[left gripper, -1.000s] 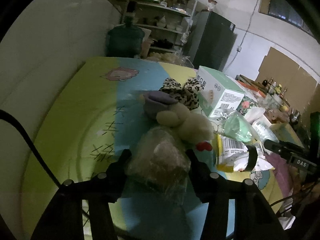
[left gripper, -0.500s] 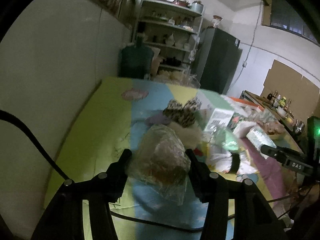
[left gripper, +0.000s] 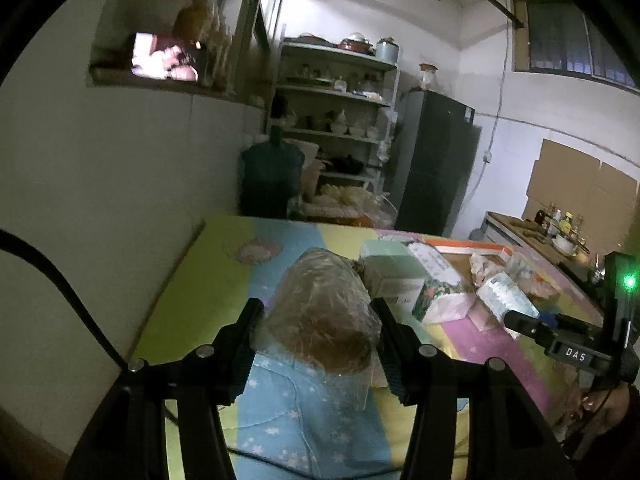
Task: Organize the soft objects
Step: 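Carry the clear bag into the box with the left tool while the right tool carries the green tissue pack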
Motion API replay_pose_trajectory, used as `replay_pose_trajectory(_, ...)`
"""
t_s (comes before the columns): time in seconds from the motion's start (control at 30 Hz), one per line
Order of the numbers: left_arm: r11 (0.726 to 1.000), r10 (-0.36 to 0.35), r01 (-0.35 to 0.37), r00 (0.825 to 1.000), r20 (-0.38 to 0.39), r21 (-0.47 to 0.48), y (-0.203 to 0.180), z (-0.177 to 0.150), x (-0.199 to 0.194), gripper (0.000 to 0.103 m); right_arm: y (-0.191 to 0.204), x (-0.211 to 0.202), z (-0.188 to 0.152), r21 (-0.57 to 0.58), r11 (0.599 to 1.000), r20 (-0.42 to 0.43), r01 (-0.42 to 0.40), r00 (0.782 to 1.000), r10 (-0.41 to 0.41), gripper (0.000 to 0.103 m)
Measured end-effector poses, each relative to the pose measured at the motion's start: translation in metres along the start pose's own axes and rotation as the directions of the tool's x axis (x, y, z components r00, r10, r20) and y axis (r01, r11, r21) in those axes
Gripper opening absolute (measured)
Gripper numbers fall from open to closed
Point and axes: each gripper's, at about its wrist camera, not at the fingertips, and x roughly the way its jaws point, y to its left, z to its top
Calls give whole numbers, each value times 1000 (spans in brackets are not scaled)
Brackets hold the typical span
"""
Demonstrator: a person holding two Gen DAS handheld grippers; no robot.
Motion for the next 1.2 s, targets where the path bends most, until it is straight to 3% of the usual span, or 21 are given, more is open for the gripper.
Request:
replay_pose_trajectory(0.33, 994, 105, -107, 992, 69, 15, -14, -1, -58, 54, 2, -20, -6, 5, 997, 37, -80, 996, 79, 49)
replay_pose_trajectory(0.67, 995, 100, -97, 992, 81, -32, -28, -12, -43, 54, -7, -43, -16, 2, 1000, 75, -18, 997, 18, 49)
replay_pose_trajectory(1.0, 998, -37, 40, 997, 62, -42, -78, -9, 8, 54, -48, -56, -18, 63, 995, 89, 80, 992, -85, 49)
replay_pose_trajectory(1.2, 991, -134, 134, 990, 48, -3, -122, 2, 39, 54, -81, -64, -12, 110, 984, 104, 143, 983, -154, 49)
